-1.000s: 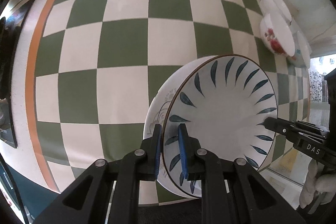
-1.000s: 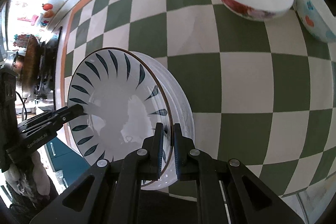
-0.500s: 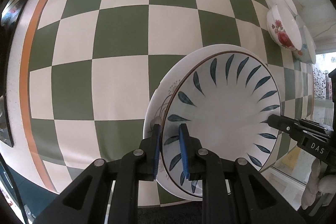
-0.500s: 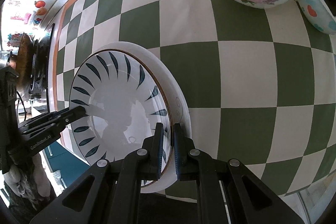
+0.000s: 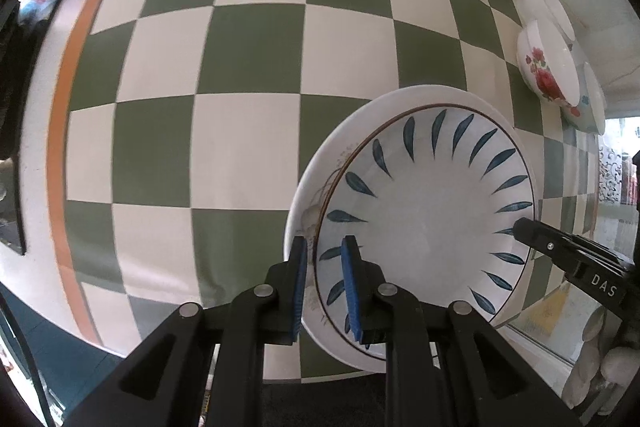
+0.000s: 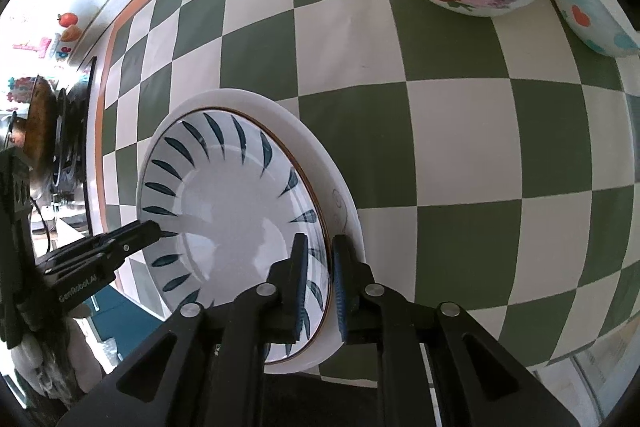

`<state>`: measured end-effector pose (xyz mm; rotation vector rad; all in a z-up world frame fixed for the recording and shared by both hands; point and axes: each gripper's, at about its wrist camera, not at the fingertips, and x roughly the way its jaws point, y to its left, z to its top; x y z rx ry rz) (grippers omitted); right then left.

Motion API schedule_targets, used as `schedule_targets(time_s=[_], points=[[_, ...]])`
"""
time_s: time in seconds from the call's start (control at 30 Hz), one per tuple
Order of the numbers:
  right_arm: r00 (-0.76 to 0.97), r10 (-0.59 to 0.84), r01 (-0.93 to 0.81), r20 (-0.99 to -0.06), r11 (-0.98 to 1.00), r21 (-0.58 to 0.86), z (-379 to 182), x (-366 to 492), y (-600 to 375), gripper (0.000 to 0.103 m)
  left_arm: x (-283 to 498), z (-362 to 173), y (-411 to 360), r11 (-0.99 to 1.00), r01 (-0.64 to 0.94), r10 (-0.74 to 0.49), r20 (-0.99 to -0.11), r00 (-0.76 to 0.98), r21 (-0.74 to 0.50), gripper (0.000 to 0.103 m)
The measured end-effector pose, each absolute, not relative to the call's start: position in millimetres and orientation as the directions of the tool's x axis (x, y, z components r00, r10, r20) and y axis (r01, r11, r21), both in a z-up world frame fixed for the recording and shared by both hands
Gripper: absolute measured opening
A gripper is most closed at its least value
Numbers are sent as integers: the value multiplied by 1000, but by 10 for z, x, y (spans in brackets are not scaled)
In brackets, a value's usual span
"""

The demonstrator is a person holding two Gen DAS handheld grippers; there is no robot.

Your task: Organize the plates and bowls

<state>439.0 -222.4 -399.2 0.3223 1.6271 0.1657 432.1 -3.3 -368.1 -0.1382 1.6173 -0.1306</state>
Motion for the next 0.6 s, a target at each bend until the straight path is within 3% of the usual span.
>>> schedule_targets(time_s=[0.23,0.37,0.4,0.47,0.53,0.57,0.6], points=[[-11,259,74,-966,963,257,-3702,4288,-2157,19,4193,-3369,-13,991,10,-135,-991,14,-135,16],[25,279,57,-960,958,280,-3418,4124,-2073,21,4031,-3064,-19,992,35,-126,-989,80,-123,21],[41,279,52,-959,958,281,-3331,4072,-2045,23,3998,-2993,-21,992,43,-123,-988,95,-119,27],[79,273,45,-959,960,277,-3135,3957,-1997,38,3912,-2797,-24,993,61,-107,-984,144,-99,38],[109,274,39,-956,959,279,-2973,3865,-1956,51,3856,-2634,10,993,74,-101,-978,182,-88,62],[124,279,37,-952,958,286,-2871,3812,-1934,62,3826,-2547,14,993,84,-97,-975,202,-82,68],[134,281,38,-950,957,288,-2809,3774,-1923,67,3802,-2480,25,992,90,-101,-972,214,-83,76]])
